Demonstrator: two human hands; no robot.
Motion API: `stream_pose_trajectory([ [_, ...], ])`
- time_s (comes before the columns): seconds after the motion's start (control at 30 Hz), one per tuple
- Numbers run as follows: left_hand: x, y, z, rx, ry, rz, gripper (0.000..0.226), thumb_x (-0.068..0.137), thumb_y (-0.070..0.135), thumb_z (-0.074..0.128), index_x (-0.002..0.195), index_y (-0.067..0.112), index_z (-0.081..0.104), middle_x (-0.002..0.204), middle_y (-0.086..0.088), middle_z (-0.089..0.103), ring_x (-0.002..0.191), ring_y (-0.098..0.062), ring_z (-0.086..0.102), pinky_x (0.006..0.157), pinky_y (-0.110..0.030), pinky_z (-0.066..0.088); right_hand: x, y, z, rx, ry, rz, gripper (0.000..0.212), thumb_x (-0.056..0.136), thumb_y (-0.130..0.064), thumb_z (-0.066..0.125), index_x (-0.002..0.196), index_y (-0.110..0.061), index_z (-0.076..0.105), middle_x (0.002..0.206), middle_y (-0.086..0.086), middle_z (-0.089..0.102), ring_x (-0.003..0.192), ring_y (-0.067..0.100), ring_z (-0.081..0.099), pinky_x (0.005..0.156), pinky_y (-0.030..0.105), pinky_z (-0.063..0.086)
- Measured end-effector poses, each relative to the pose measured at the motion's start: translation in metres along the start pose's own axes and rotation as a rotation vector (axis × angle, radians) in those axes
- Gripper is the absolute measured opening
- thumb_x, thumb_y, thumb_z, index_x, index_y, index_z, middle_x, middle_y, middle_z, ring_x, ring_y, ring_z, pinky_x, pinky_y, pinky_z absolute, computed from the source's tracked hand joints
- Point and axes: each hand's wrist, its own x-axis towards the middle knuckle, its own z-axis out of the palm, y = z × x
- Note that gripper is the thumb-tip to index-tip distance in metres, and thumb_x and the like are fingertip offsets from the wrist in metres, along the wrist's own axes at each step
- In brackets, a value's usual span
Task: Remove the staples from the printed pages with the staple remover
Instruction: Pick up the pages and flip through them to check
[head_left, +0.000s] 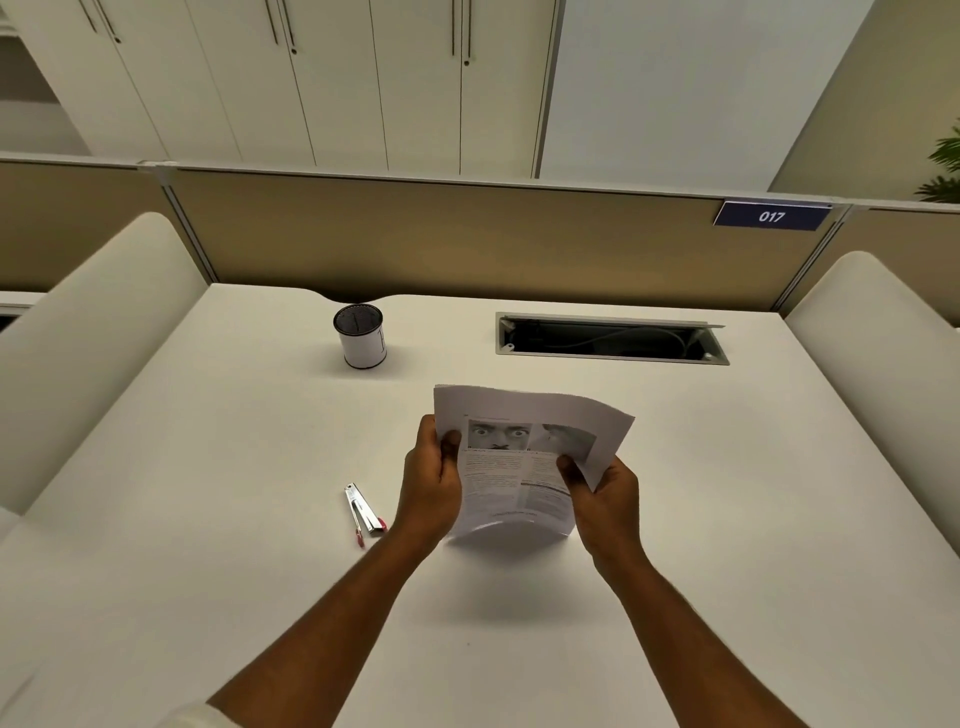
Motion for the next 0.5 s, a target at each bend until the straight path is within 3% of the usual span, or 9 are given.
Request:
stream_pose_trajectory([
  [0.1,0.007,0.006,-0.002,0.074,0.019,-0.038,0.009,0.107,0.016,0.037,0.105,0.014,0.046,0.091,0.015,0.063,0.075,0.010,0.065,0.053,-0.005,0.047,0.004,-0.005,-0.003,-0.037,-0.024,-0.049,0.012,0.094,-0.019,0.071,0.105,-0.023,0.067,0.096,-0.001,0.075,0.090,0.020,0.073,0.072,0.028,0.063],
  [0.2,0.014,0.009,-0.005,0.161,-0.006,-0.159,0.015,0.107,0.027,0.037,0.105,0.016,0.046,0.095,0.010,0.062,0.074,-0.002,0.064,0.047,-0.011,0.046,0.006,-0.011,-0.008,-0.084,-0.073,-0.065,0.018,0.094,-0.025,0.072,0.111,-0.021,0.066,0.099,0.000,0.074,0.086,0.019,0.075,0.071,0.031,0.064],
  [0.33,0.016,0.004,-0.006,0.195,-0.065,-0.294,0.017,0.107,0.031,0.037,0.111,0.019,0.048,0.103,0.004,0.061,0.079,-0.005,0.060,0.056,-0.020,0.045,0.006,-0.008,-0.012,-0.138,-0.095,-0.007,0.016,0.095,-0.028,0.071,0.109,-0.023,0.066,0.101,0.000,0.074,0.085,0.023,0.075,0.075,0.040,0.065],
  [0.5,0.009,-0.002,-0.005,0.184,-0.088,-0.361,0.016,0.107,0.033,0.038,0.112,0.022,0.049,0.103,0.005,0.061,0.083,-0.007,0.062,0.063,-0.027,0.050,0.002,-0.001,-0.013,-0.138,-0.115,0.049,0.011,0.094,-0.027,0.071,0.103,-0.030,0.064,0.101,-0.001,0.074,0.085,0.023,0.074,0.074,0.038,0.064],
])
